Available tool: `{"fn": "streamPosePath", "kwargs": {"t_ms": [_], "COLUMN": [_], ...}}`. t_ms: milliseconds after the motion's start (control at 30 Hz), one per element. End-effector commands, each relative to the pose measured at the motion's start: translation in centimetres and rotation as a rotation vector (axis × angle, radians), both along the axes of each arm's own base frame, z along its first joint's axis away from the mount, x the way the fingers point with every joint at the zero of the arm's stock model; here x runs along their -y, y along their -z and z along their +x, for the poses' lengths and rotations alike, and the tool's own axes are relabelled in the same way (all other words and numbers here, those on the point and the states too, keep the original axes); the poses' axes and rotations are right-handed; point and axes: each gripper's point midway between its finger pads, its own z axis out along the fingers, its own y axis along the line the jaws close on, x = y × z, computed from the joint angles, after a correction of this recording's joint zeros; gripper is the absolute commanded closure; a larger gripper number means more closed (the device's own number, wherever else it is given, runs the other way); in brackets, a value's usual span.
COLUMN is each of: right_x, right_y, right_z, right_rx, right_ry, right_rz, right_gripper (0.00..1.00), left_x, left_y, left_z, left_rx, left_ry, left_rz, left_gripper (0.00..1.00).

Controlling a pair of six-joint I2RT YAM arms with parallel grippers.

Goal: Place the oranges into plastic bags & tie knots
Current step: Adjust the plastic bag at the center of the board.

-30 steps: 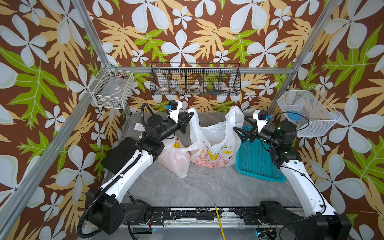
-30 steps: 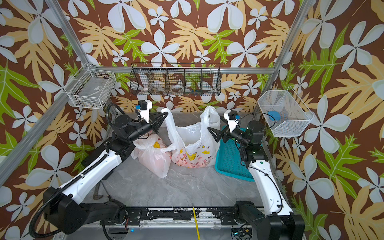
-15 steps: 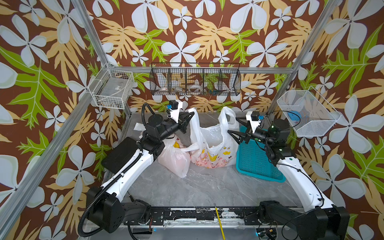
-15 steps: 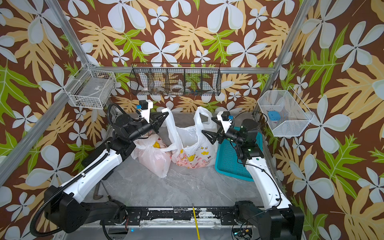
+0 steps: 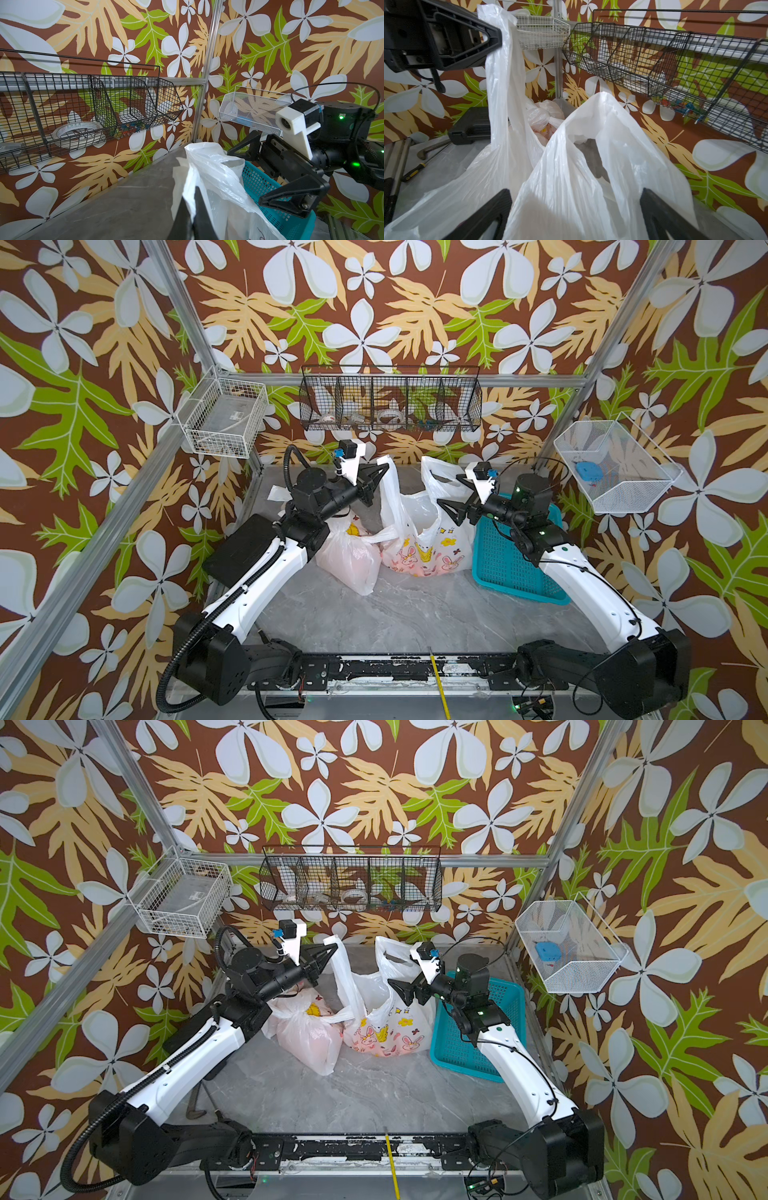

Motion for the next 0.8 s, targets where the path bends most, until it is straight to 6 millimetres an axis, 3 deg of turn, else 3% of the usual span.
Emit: {"fn": "streamPosePath", "kwargs": {"t_ms": [0,233,433,633,767], "right_x": [1.2,1.0,0.7,-0.9,-1.5], "right_y": [-0.4,-0.3,-5.3,-6.4,-5.8], "right_z": [0.9,1.1,-0.8,-2.5,-2.0], "right_rx": [0.045,0.022,0.091,-0.034,-0.157], "right_ry": [0.093,0.092,0.06,0.045,0.056], "right_rz": [-0.046,-0.056,0.006,0.038,0.106], "right_gripper": [0.0,0.01,0.0,0.12,0.25], "left_x": [-0.2,-0.2,-0.2,-0.2,-0.2], "left_y": [-0.7,-0.5,-0.4,-0.4,-0.5], "left_z": [-0.1,0.0,0.0,0.1,0.0], "left_rx": [0.022,0.017,0.015,0.018,0.018], "left_ry": [-0.008,-0.009,-0.008,-0.013,-0.009], "left_rz": [-0.008,-0.006,-0.001,-0.002,-0.003], "left_gripper": [1.0,1.0,1.0,1.0,1.0]}}
